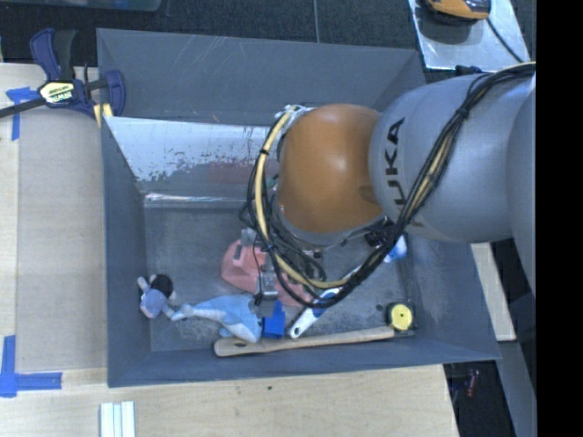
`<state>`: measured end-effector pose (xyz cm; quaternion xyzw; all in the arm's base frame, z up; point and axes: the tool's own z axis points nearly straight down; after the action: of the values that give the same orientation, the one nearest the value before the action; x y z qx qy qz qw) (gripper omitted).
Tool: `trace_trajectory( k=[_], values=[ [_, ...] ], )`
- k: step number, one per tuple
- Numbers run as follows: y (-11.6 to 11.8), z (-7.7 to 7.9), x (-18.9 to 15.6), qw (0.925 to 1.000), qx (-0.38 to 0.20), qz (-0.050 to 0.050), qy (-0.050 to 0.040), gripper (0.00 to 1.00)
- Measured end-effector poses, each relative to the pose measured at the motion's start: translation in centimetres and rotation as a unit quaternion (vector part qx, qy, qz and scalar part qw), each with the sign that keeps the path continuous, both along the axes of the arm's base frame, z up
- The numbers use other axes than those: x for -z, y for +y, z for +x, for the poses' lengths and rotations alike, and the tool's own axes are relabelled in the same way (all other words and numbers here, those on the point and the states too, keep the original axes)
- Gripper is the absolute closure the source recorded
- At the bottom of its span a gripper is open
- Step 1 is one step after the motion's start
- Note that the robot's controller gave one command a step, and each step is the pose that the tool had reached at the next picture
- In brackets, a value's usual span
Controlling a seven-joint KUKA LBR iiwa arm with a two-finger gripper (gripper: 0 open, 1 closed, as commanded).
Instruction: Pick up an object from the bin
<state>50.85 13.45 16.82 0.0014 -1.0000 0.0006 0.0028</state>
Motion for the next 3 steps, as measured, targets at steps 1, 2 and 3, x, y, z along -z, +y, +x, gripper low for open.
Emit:
trace_trajectory(
  k=[1, 2, 3],
  values=[
    [0.0, 0.2, -0.4, 1.0, 0.002, 0.001, -0.004, 0.0],
    [6.4, -2.3, 9.9, 0.9984, -0.056, 0.002, -0.0044, 0.0],
    [8.5, -2.2, 2.9, 0.9999, -0.001, 0.003, -0.0133, 0.0]
  ],
)
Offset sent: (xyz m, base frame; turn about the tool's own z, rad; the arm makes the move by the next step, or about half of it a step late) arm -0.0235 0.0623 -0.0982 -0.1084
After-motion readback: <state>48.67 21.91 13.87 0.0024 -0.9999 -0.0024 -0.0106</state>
